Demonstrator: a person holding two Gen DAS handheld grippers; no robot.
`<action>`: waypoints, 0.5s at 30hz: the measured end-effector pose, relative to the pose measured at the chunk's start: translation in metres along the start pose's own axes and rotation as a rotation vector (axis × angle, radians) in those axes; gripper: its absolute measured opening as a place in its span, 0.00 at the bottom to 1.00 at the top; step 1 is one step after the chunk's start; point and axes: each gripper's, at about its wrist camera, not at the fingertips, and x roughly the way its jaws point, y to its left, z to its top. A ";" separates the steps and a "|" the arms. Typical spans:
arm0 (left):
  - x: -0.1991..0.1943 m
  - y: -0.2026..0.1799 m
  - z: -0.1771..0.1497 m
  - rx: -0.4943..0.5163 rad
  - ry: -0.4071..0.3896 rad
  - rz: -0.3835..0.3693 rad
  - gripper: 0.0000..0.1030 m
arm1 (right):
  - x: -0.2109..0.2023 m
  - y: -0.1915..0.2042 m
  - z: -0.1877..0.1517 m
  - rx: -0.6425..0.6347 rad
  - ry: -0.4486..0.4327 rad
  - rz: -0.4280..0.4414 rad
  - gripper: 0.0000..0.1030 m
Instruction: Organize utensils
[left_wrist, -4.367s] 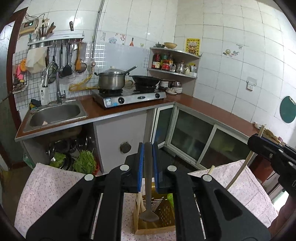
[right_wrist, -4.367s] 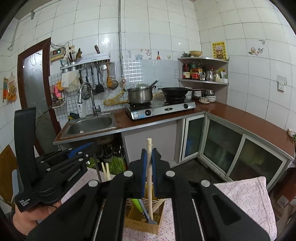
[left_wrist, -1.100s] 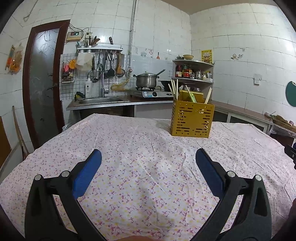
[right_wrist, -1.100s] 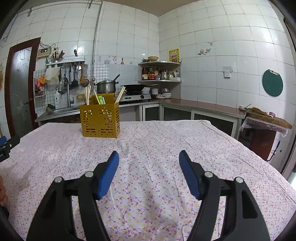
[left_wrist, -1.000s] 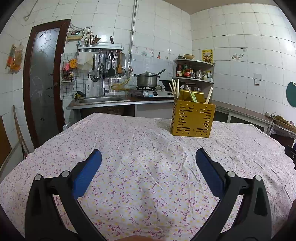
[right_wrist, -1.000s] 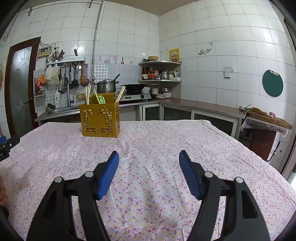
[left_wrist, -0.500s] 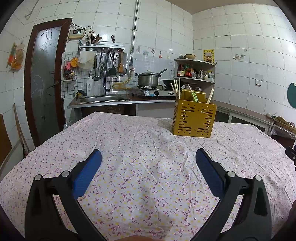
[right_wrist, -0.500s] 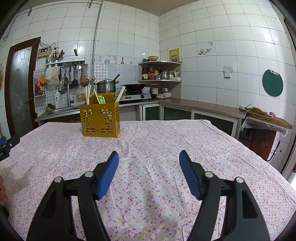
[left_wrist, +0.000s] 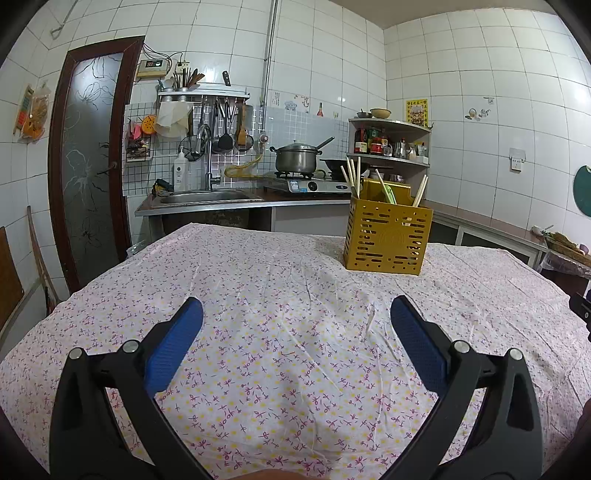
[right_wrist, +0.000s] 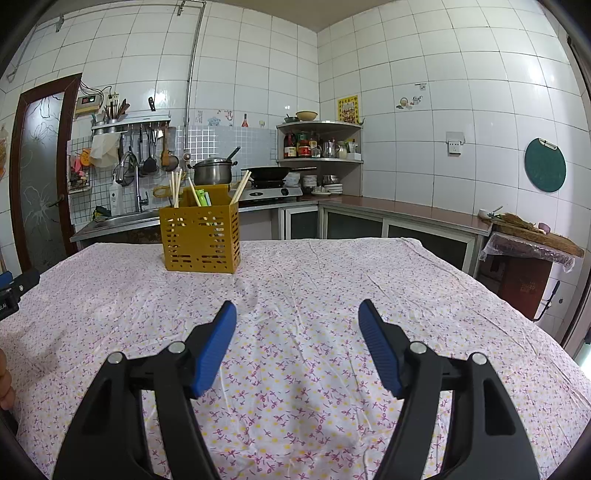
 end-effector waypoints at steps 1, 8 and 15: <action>0.000 0.000 0.000 0.000 0.000 0.000 0.95 | 0.000 0.000 0.000 0.000 -0.001 0.000 0.66; 0.000 -0.001 0.000 -0.002 -0.001 0.001 0.95 | 0.000 0.000 0.000 0.001 0.000 0.000 0.66; 0.000 -0.001 0.000 -0.002 -0.002 0.000 0.95 | 0.000 0.000 0.000 0.000 -0.001 0.000 0.66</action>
